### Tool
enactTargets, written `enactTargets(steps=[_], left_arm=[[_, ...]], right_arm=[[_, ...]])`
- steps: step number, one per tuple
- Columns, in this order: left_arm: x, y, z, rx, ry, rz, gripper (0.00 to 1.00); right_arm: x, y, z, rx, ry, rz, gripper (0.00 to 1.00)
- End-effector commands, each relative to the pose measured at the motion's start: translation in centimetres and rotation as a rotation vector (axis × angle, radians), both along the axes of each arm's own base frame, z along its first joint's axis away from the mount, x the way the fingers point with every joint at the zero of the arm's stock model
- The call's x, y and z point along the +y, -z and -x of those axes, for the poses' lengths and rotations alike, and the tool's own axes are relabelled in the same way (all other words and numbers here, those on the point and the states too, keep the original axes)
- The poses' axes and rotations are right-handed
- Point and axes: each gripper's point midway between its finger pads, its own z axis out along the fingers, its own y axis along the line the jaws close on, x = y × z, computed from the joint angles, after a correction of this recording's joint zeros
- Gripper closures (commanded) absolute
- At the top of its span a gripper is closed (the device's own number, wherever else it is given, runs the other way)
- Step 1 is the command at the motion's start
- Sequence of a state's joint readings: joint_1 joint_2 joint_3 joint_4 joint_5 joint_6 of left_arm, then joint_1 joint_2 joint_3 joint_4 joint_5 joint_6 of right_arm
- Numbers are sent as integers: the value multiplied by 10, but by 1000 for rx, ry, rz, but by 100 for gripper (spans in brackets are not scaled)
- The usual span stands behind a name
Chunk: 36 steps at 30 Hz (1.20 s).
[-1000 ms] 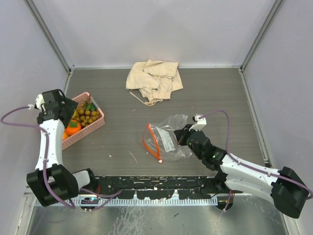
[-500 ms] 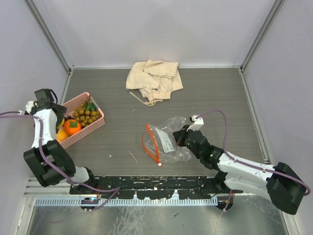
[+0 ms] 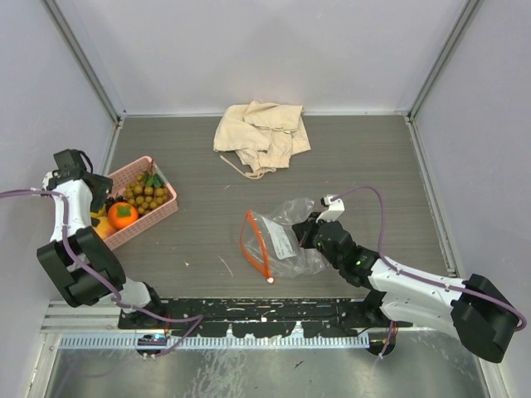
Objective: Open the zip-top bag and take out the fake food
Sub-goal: Place the fake fruit in the bin.
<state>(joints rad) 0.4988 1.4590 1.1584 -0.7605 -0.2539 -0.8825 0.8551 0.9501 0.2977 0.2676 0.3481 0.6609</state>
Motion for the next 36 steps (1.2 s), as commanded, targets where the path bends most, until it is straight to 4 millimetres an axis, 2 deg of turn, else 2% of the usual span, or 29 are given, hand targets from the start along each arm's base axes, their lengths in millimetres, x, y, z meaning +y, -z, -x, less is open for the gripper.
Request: enactTargets(steps=[1, 6, 11, 16, 19, 23, 27, 31, 34, 36], left_arm=[[-1, -23, -9, -80, 36, -16, 2], [-18, -40, -12, -187, 106, -14, 2], [-59, -75, -20, -386, 301, -49, 2], [-122, -93, -30, -540, 585, 1, 2], [-175, -97, -32, -576, 805, 42, 2], [-241, -102, -23, -670, 1067, 108, 2], [-291, -108, -4, -772, 1256, 160, 2], [-321, -113, 15, -874, 1348, 242, 2], [-330, -120, 24, -977, 1367, 291, 2], [-334, -117, 29, -1007, 1360, 333, 2]], right_arm=[[7, -22, -6, -45, 3, -68, 99], [8, -24, -5, -58, -8, -86, 99], [8, -30, -4, -70, -10, -110, 99], [8, -33, -3, -71, -3, -132, 99], [7, -33, -2, -72, 1, -143, 99], [6, -34, -2, -74, 5, -151, 99], [4, -35, -1, -78, 8, -157, 99], [2, -35, -1, -80, 11, -157, 99], [1, -34, -1, -79, 13, -158, 99], [0, -34, -1, -78, 13, -158, 99]])
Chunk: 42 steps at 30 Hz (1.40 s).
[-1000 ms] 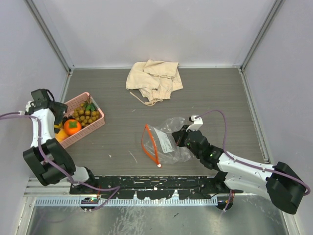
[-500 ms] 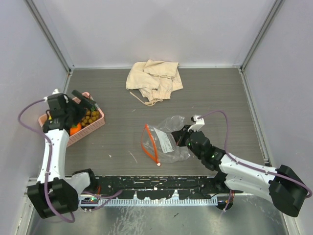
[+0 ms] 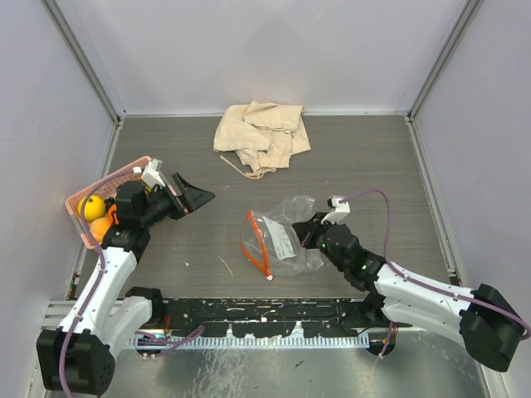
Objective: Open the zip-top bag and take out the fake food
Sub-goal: Place the fake fruit in the bin, then pick up the zipper food storage bag at the center of the board.
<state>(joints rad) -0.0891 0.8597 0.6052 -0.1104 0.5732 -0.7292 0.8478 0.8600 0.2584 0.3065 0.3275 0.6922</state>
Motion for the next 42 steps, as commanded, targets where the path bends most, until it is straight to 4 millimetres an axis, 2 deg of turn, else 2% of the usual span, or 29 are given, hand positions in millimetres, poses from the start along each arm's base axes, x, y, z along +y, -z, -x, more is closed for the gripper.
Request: enactTargets(steps=[1, 10, 20, 26, 33, 42], left_arm=[[-17, -31, 7, -130, 80, 153, 2], [-36, -12, 27, -91, 162, 191, 2], [-82, -8, 56, -119, 242, 142, 2], [-99, -1, 70, -117, 257, 98, 2], [-111, 7, 84, -153, 249, 14, 2], [-121, 16, 90, -153, 244, -34, 2]], right_arm=[[0, -16, -5, -36, 18, -59, 99], [-4, -14, -4, -33, 24, -57, 98], [-7, -15, -5, -33, 29, -63, 97], [-7, -16, -5, -32, 30, -73, 96], [-9, -13, -4, -25, 34, -78, 96], [-11, -13, -3, -25, 34, -83, 96]])
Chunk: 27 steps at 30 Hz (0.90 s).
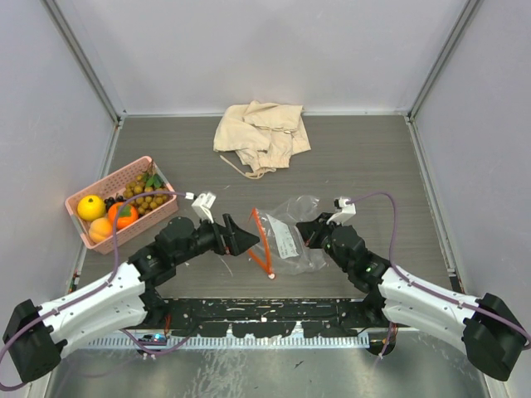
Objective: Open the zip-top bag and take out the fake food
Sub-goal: Pick up the zipper food storage bag at the center of the board.
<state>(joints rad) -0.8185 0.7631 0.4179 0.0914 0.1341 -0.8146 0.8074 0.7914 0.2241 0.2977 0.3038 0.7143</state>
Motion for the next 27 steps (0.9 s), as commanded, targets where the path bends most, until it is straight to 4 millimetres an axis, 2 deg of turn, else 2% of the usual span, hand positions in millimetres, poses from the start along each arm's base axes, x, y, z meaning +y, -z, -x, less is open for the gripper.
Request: enactTargets(steps=[1, 6, 16, 24, 27], left_arm=[[-3, -9, -8, -60, -44, -13, 2], [-6, -6, -8, -63, -56, -34, 0], [-5, 1, -10, -65, -106, -69, 5], [-23, 0, -10, -52, -76, -68, 12], [-32, 0, -8, -44, -54, -63, 19]], right_arm=[[-1, -10, -3, -21, 11, -38, 96], [-1, -10, -2, -21, 10, -40, 96], [-1, -9, -1, -14, 2, -48, 95], [1, -6, -1, -8, -5, -44, 95], [0, -5, 0, -7, -7, -42, 95]])
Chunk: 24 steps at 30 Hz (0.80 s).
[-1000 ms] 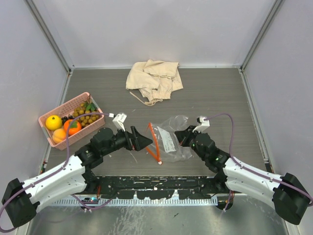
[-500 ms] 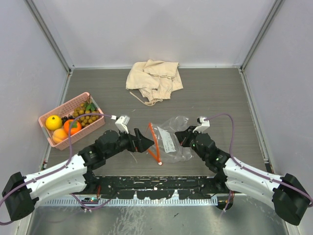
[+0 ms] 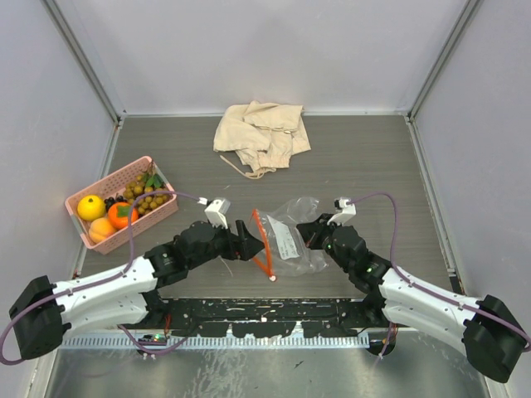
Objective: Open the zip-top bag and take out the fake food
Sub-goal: Pick up the zipper food storage bag at the center of the board.
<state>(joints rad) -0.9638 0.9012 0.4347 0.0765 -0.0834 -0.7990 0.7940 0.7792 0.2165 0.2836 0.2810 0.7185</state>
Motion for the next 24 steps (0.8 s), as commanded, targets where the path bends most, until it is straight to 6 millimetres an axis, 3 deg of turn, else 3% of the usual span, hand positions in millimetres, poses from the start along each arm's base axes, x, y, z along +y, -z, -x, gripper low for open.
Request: enactTargets(steps=[1, 7, 13, 24], left_arm=[[-23, -39, -7, -65, 13, 92, 21], [-35, -36, -5, -51, 35, 81, 25], [-37, -23, -10, -39, 14, 49, 38], [0, -4, -24, -89, -85, -165, 32]], right_arm=[[2, -8, -2, -20, 2, -41, 95], [0, -8, -1, -22, 2, -47, 95], [0, -10, 0, -24, -5, -53, 95], [-4, -12, 2, -30, -3, -54, 94]])
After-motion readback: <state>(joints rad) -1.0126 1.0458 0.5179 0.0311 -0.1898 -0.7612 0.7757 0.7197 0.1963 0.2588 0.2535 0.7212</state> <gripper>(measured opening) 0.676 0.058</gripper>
